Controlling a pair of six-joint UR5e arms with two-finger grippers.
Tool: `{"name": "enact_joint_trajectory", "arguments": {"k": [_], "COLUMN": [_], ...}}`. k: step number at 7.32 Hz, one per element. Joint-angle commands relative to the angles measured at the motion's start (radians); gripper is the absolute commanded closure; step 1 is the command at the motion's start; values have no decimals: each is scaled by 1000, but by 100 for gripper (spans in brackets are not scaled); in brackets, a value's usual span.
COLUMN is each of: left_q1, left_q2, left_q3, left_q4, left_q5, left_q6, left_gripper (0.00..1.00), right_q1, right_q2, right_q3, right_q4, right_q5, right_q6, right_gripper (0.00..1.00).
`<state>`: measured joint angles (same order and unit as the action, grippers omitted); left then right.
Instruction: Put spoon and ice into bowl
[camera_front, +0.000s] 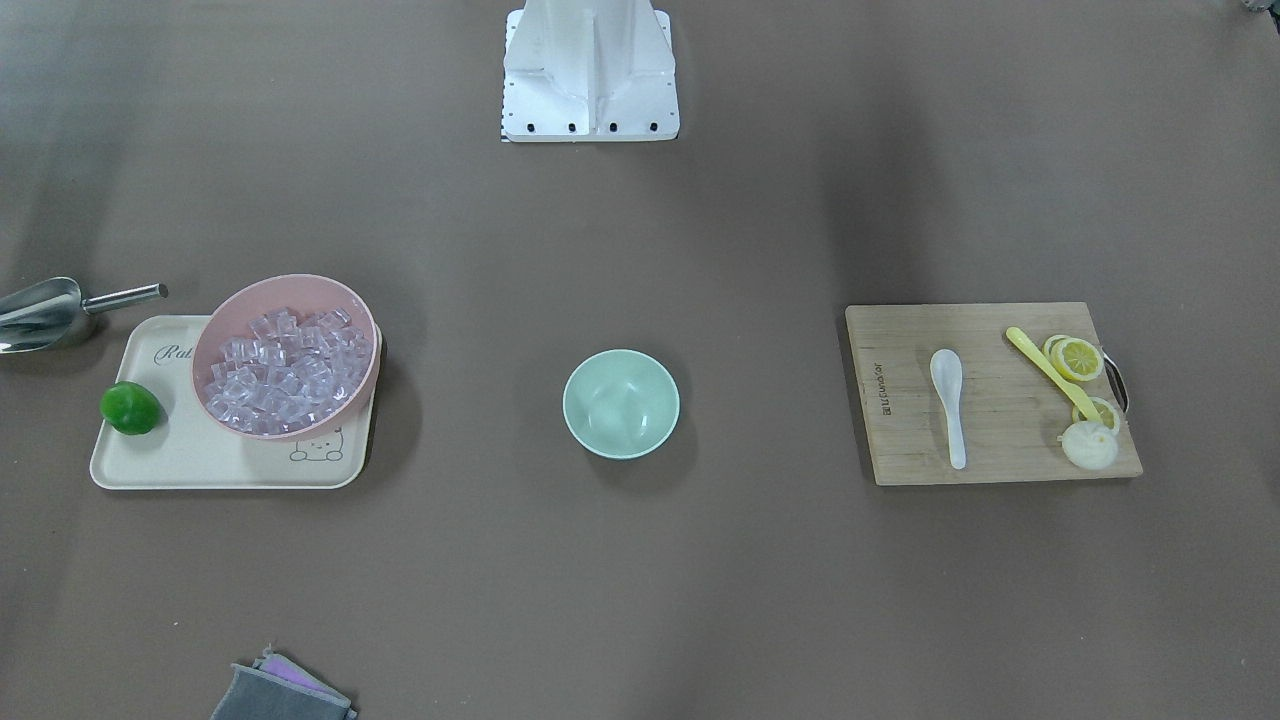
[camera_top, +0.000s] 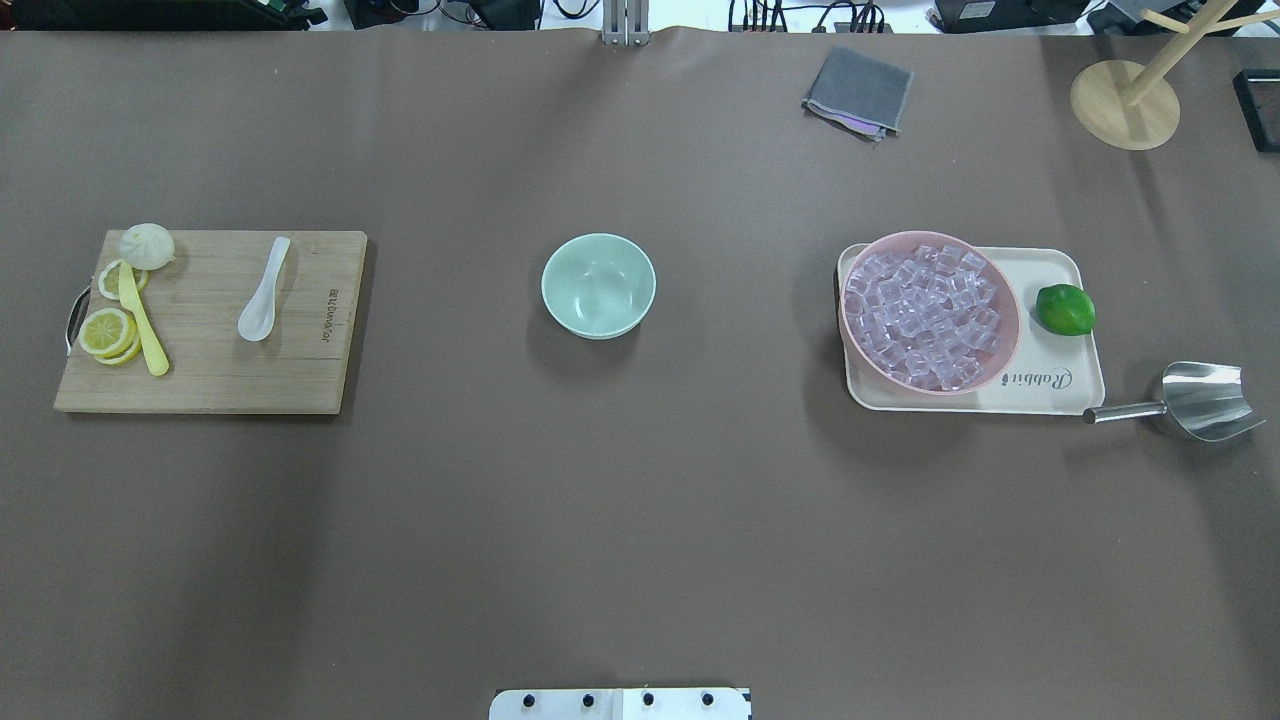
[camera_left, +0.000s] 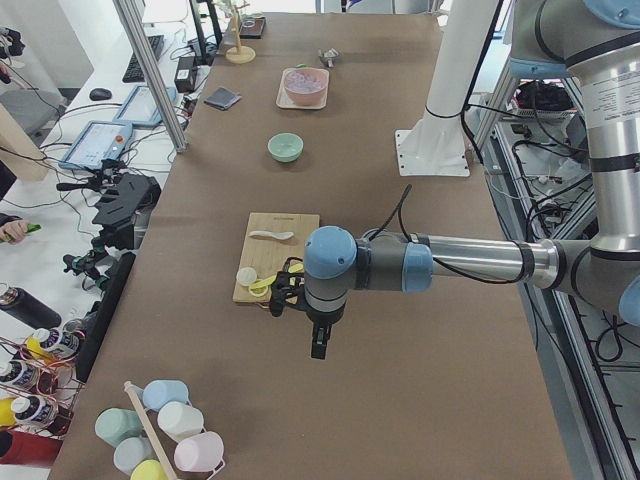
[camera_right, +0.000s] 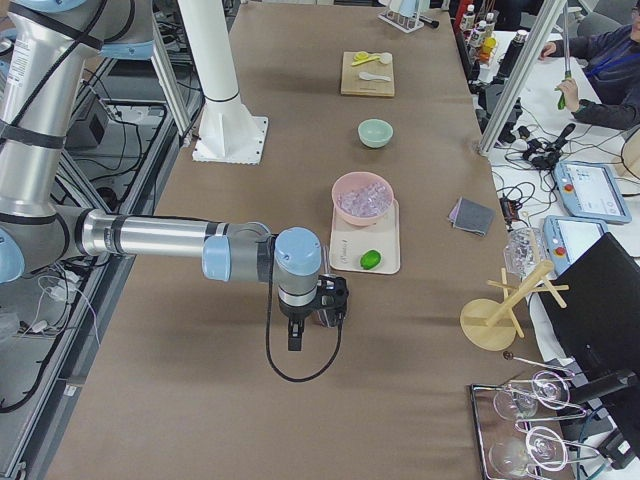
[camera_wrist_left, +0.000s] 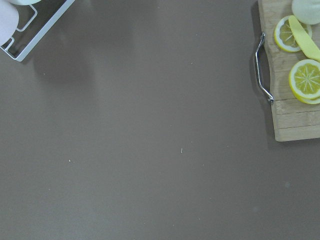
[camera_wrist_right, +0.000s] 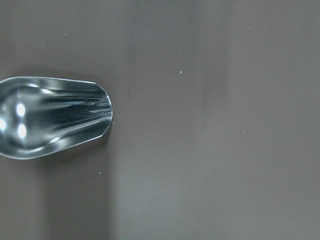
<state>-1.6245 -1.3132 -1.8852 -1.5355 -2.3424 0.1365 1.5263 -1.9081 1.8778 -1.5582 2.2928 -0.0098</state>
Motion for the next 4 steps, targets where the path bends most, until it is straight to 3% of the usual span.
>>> {"name": "enact_joint_trajectory", "arguments": {"k": [1,4], "left_q1": [0,6], "left_q2": [2,-3], "left_q3": [0,1], "left_q4": [0,-2], "left_q5": [2,2], "left_q6": [0,0], "left_gripper": [2,2], "right_q1": [0,0], "right_q2": [0,3], "right_q3": [0,4], "right_q4": [1,10], "right_q5": [-1,5], "right_q6": [-1,1], "right_gripper": [0,0]}}
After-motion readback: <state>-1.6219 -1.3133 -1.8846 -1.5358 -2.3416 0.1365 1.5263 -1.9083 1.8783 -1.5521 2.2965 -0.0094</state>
